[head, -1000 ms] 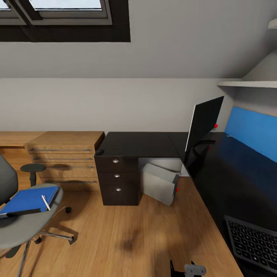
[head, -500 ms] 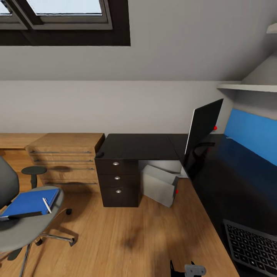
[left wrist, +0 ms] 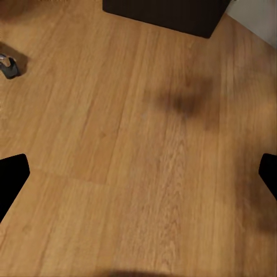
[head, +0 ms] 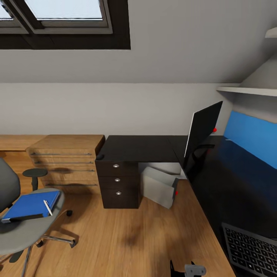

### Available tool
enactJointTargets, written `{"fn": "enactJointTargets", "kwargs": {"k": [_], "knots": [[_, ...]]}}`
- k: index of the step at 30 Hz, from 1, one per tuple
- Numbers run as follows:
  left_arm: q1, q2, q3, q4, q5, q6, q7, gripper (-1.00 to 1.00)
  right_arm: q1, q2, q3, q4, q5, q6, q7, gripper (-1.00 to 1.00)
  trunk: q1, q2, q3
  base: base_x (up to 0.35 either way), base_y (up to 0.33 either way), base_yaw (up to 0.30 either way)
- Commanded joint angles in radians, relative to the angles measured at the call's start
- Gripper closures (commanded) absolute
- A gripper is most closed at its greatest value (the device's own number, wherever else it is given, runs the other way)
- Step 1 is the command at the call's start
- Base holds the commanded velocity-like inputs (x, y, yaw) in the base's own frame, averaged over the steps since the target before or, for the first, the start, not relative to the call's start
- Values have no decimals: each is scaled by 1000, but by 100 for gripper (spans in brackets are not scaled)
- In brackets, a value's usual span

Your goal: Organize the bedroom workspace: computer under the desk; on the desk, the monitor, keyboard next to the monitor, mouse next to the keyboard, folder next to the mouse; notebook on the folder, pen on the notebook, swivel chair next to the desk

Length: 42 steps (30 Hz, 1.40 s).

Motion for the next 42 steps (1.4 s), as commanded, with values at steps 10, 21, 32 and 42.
{"fn": "enactJointTargets", "kwargs": {"k": [10,21,32,42], "knots": [[-1,1,-6,1,12,-3,-3,-100,-1,0,-5,2,10,1,-9,-100,-38,70,30,0,0,0],[-1,2,-5,1,12,2,-3,-100,-1,25,-9,-2,5,42,-10,-100,-81,147,65,0,0,0],[-1,7,-3,1,32,90,-4,-100,-1,29,-12,-69,2,108,-12,-100,-123,224,99,0,0,0],[-1,8,-2,1,51,102,-5,-100,-2,29,-12,-319,3,401,-14,-100,-161,294,131,0,0,0]]}}
